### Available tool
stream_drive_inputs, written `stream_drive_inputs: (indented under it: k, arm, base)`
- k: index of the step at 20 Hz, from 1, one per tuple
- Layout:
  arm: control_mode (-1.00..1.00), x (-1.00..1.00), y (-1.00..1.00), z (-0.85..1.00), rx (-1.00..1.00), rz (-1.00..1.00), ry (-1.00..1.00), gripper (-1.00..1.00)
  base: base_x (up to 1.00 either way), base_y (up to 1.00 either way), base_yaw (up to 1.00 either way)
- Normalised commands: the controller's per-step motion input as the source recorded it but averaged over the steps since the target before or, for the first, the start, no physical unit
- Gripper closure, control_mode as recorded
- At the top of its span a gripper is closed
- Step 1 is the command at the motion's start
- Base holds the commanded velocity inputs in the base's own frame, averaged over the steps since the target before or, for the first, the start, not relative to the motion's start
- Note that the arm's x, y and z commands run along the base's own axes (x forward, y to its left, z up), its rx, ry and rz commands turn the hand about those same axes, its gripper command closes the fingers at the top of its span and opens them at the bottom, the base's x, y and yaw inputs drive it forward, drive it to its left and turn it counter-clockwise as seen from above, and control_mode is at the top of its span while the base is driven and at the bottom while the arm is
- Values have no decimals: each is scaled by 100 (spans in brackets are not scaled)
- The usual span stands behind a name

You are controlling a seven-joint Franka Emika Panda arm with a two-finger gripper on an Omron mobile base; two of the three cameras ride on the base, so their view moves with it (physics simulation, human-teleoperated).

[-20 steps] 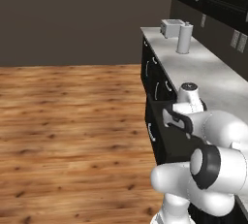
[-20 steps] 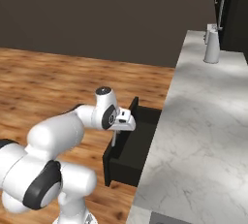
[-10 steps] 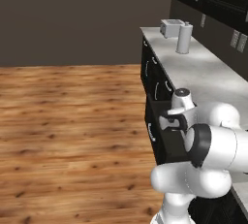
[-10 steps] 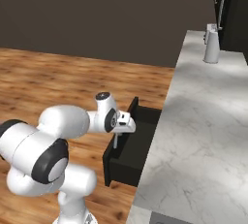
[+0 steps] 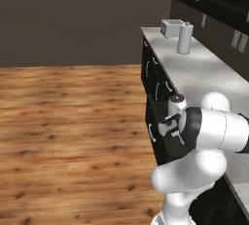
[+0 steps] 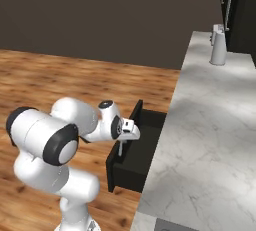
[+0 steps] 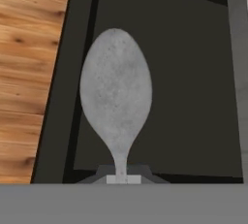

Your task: Organize the utensils by type. Pick up the wooden spoons from the counter and place them in the open cabinet. Then pick up the metallic utensils from the counter and place them in the open drawer.

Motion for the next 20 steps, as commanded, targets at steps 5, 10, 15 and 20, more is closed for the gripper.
stream_drive_inputs:
  k: [5,10,15,20]
  arm:
    - [-100,7,0,-34,0,0,0,100]
    - [-100,7,0,-38,0,0,-1,100]
    - [-100,8,0,-38,0,0,0,100]
    - [-100,9,0,-38,0,0,0,100]
  base:
    - [0,0,0]
    - [0,0,0]
    - [0,0,0]
    - [0,0,0]
